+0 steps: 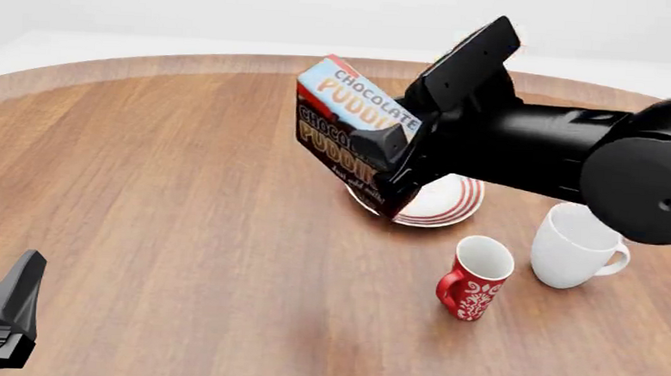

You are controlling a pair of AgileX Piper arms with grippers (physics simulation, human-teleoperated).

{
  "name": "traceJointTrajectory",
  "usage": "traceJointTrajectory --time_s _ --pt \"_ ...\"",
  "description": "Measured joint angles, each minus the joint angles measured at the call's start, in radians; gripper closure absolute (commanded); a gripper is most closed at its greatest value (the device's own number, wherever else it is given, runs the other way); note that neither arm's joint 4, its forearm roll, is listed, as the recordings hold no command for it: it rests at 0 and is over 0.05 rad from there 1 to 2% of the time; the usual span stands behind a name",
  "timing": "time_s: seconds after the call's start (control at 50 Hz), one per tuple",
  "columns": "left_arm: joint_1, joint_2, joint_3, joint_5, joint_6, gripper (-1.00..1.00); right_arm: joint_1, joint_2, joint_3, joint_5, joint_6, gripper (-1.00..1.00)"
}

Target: Put the chocolate pudding to the right of the plate.

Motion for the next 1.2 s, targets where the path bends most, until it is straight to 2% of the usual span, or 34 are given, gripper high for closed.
traceJointTrajectory --time_s 0.16,0.36,0.66,0.84,1.2 --pt "0.000 0.000 0.000 0.000 0.000 -1.00 -0.094 0.033 -0.219 0.104 -0.026 1.00" --pt "0.000 0.000 0.000 0.000 0.000 -1.00 -0.229 0.166 -0.465 0.192 -0.045 1.00" --pt "0.000 0.000 0.000 0.000 0.000 -1.00 -0.440 0.362 -0.679 0.235 -0.043 1.00" --pt "0.000 0.000 0.000 0.000 0.000 -1.00 -0.556 0.438 -0.685 0.201 -0.050 1.00" --pt "0.000 0.000 0.000 0.000 0.000 -1.00 -0.717 0.521 -0.510 0.047 -0.052 1.00"
